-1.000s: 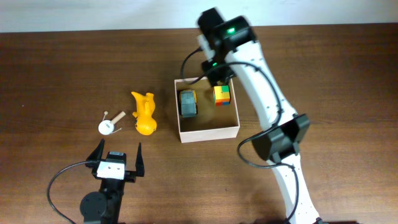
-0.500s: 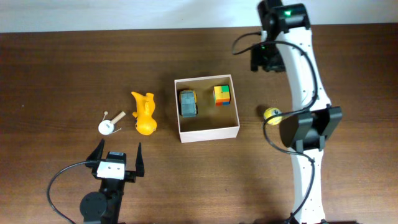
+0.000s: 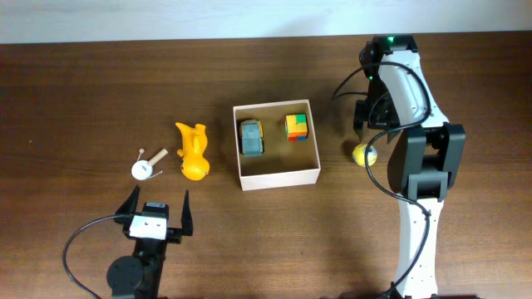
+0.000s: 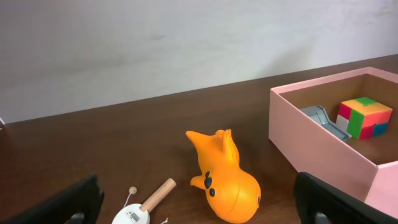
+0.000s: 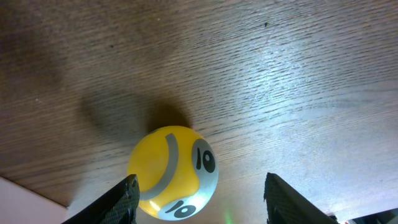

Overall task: Pack container
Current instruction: 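Move the right gripper right and lower onto the yellow ball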

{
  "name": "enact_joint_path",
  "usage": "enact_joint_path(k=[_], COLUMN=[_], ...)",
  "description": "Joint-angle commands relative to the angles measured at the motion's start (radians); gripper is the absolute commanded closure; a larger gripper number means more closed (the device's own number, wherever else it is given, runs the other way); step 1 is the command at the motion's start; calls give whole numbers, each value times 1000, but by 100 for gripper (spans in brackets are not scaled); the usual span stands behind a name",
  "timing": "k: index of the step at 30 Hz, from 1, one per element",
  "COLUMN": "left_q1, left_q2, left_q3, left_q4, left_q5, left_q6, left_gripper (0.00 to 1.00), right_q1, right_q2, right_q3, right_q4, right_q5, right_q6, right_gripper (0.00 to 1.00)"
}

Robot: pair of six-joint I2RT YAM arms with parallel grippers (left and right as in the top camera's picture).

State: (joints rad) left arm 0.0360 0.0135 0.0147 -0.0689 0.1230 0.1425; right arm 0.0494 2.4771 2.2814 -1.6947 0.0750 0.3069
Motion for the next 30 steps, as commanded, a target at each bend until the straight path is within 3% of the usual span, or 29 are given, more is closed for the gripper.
enact_joint_path(k=[1, 11, 21, 26, 30], left_q1=[3, 3, 3, 3, 3], left_q2=[-8, -8, -8, -8, -8], left_q3=[-5, -5, -5, -5, -5], left_q4=[-3, -3, -3, -3, -3], left_q5=[-8, -7, -7, -7, -7], left_q6=[16, 16, 17, 17, 16], left_gripper=[1, 1, 1, 1, 1], right_q1=[16, 63, 62, 61, 62], right_q2=[-29, -29, -29, -29, -29], right_q3=[-5, -22, -170, -208, -208], right_q4=[-4, -2, 76, 91, 96], right_q5=[12, 5, 4, 5, 5], right_q6=[-22, -21, -21, -21, -22], right_gripper=[41, 28, 31, 44, 70])
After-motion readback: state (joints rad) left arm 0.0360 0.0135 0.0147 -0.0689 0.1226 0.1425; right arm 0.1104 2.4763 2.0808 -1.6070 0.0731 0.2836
